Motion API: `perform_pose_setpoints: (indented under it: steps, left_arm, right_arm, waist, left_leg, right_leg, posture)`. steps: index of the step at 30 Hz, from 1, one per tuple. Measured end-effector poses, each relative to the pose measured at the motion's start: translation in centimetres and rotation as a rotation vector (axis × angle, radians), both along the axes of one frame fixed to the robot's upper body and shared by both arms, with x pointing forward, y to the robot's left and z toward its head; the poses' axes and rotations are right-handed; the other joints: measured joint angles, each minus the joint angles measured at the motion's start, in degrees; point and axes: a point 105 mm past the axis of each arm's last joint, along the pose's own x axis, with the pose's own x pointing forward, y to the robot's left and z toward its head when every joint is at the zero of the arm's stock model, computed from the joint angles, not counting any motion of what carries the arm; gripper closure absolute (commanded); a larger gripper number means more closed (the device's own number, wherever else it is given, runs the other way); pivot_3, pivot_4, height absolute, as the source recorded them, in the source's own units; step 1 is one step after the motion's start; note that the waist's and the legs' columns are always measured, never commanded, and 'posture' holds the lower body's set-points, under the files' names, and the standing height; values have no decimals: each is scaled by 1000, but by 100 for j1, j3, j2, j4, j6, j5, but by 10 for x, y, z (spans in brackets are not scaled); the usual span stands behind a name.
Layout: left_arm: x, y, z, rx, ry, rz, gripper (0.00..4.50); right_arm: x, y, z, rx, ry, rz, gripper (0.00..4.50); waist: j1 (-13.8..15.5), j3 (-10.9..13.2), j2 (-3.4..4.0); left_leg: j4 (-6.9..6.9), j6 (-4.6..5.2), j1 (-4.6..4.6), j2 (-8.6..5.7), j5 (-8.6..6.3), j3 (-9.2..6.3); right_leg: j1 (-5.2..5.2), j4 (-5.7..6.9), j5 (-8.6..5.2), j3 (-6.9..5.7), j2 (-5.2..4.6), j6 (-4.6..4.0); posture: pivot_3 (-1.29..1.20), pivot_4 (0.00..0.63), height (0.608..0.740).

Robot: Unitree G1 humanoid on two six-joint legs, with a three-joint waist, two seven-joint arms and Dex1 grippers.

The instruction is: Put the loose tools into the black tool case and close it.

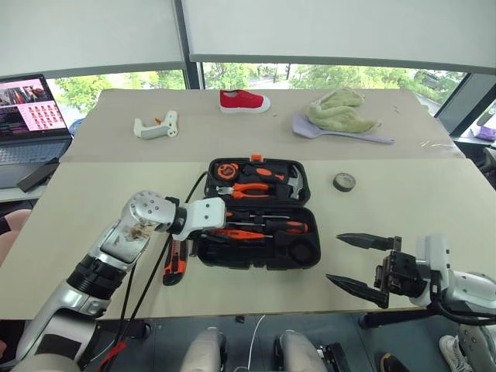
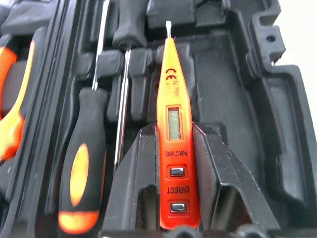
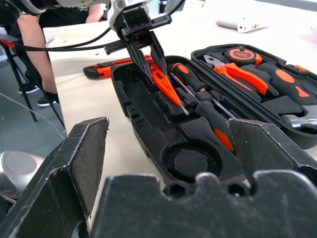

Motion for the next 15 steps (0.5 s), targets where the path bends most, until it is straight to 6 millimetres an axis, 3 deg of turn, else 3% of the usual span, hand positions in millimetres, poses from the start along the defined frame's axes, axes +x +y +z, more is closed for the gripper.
perform_pose_setpoints:
  steps: [15]
  left_arm:
    - [10,-3,-5,-3,-11,40,4012]
  right_arm:
    - [3,1,4,-2,-14,17,0]
  waist:
    - [25,0,0]
  left_leg:
    - [20,0,0,-3,0,-2]
  right_leg:
    - [3,15,0,2,2,0]
  posture:
    - [0,150,740]
